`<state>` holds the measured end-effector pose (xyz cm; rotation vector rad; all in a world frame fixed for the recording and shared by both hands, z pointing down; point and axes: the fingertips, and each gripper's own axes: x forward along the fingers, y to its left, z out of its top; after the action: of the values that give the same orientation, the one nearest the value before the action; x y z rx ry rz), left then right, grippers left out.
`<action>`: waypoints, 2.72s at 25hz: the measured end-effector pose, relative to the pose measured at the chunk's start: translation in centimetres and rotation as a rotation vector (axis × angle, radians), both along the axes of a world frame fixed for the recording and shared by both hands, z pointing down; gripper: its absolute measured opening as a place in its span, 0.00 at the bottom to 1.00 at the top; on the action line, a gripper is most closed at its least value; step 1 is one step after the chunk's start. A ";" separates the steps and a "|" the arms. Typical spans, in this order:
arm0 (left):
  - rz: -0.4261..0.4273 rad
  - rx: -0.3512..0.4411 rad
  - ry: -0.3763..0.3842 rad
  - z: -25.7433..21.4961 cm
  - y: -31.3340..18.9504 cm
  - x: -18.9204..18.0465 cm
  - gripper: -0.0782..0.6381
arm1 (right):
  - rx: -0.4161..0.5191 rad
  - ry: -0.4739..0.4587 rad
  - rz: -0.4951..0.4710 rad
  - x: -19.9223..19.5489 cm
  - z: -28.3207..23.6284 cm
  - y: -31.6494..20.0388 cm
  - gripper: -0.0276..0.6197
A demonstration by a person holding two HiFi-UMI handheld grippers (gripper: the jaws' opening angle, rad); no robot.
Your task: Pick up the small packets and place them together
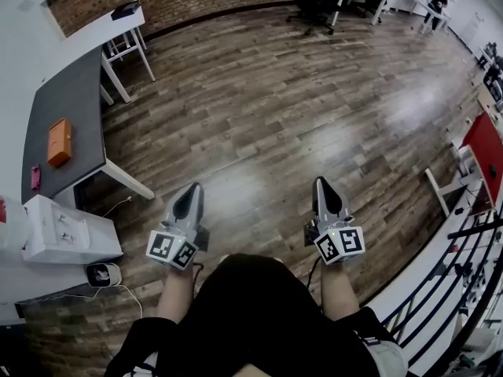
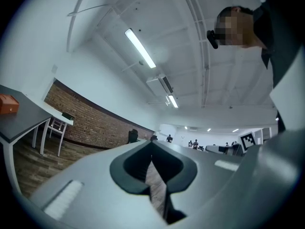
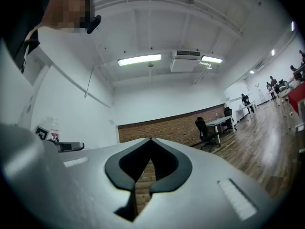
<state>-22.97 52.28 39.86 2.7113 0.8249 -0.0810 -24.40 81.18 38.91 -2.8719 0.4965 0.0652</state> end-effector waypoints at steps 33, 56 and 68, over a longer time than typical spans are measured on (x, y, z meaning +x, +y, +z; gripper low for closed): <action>-0.441 0.001 -0.023 1.5 -23.1 1.6 0.11 | 0.067 -0.001 -0.447 14.4 -1.5 -24.9 0.05; -0.877 0.014 -0.083 1.1 -27.5 11.5 0.11 | 0.049 -0.034 -0.955 33.4 0.3 -38.1 0.05; -1.002 0.002 -0.085 2.3 -35.7 11.3 0.11 | -0.016 -0.040 -1.049 35.4 0.5 -48.6 0.05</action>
<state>-11.70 16.62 42.14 2.8099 -0.6034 -0.1725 11.02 32.61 39.44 -2.2519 1.8705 -0.1697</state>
